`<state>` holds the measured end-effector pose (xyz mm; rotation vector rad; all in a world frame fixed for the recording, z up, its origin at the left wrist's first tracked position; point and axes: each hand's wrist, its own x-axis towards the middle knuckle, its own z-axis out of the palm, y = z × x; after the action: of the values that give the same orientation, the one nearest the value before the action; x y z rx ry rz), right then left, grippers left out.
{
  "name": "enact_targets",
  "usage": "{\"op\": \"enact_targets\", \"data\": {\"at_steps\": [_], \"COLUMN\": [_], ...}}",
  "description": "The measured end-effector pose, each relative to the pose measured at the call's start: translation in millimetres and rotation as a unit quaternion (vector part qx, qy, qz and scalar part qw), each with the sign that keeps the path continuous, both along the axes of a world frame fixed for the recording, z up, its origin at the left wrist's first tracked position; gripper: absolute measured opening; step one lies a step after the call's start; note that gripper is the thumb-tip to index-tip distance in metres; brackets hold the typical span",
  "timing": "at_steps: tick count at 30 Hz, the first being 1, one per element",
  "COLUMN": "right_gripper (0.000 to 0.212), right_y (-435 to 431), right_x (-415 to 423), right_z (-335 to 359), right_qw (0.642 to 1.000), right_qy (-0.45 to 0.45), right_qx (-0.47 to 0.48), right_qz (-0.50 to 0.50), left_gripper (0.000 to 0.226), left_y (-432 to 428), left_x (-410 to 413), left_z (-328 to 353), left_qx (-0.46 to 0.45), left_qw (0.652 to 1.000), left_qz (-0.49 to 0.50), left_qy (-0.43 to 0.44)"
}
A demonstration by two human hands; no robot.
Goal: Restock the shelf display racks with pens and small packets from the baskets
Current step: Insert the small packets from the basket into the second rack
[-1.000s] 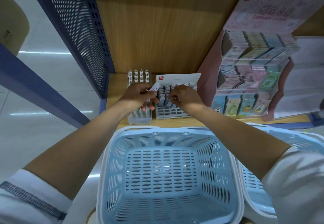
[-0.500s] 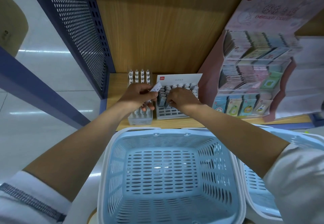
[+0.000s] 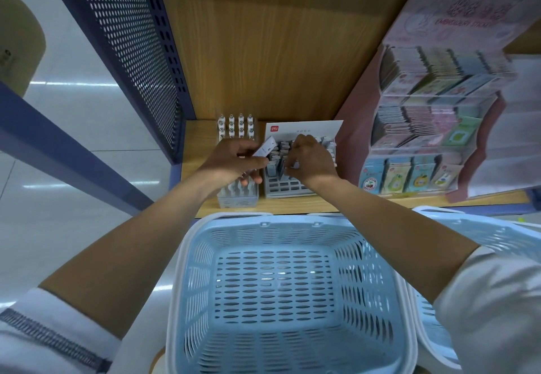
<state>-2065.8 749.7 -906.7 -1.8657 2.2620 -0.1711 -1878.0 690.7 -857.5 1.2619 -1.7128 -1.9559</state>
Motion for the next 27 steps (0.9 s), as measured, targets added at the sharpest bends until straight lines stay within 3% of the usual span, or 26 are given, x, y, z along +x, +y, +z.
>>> {"op": "enact_targets", "data": {"at_steps": [3, 6, 8, 11, 14, 16, 19, 21, 24, 27], "right_gripper": [0.011, 0.011, 0.012, 0.020, 0.007, 0.009, 0.010, 0.003, 0.010, 0.014], "right_y": [6, 13, 14, 10, 7, 9, 14, 17, 17, 12], "right_x": [-6, -16, -16, -8, -7, -18, -30, -25, -9, -2], "right_z": [-3, 5, 24, 48, 56, 57, 52, 44, 29, 17], "right_qw": [0.998, 0.984, 0.951, 0.868, 0.844, 0.856, 0.932, 0.963, 0.987, 0.993], "right_qy": [-0.055, -0.167, -0.297, -0.491, -0.530, -0.504, -0.342, -0.257, -0.158, -0.104], "right_qx": [0.007, -0.058, -0.083, -0.028, -0.057, -0.092, -0.109, -0.084, -0.029, -0.005], "right_qz": [0.014, 0.012, -0.028, -0.073, -0.066, -0.064, -0.045, -0.011, 0.029, 0.051], "left_gripper": [0.027, 0.027, 0.026, 0.026, 0.022, 0.016, 0.023, 0.039, 0.056, 0.074], "left_y": [-1, 0, 1, 4, 5, 1, -6, -8, -5, -2], "left_x": [0, -1, -5, -16, -22, -18, -4, 3, 11, 17], "left_z": [-1, -1, -1, 1, 0, -7, -19, -27, -42, -52], "left_qx": [-0.006, -0.015, -0.028, -0.062, -0.135, -0.280, -0.508, -0.536, -0.519, -0.524], "left_qw": [1.000, 1.000, 1.000, 0.998, 0.990, 0.958, 0.847, 0.810, 0.770, 0.767], "left_qz": [0.001, 0.004, 0.010, 0.009, 0.016, 0.004, -0.037, -0.116, -0.212, -0.221], "left_qy": [-0.003, -0.002, -0.004, -0.018, -0.028, -0.061, -0.150, -0.210, -0.303, -0.297]}}
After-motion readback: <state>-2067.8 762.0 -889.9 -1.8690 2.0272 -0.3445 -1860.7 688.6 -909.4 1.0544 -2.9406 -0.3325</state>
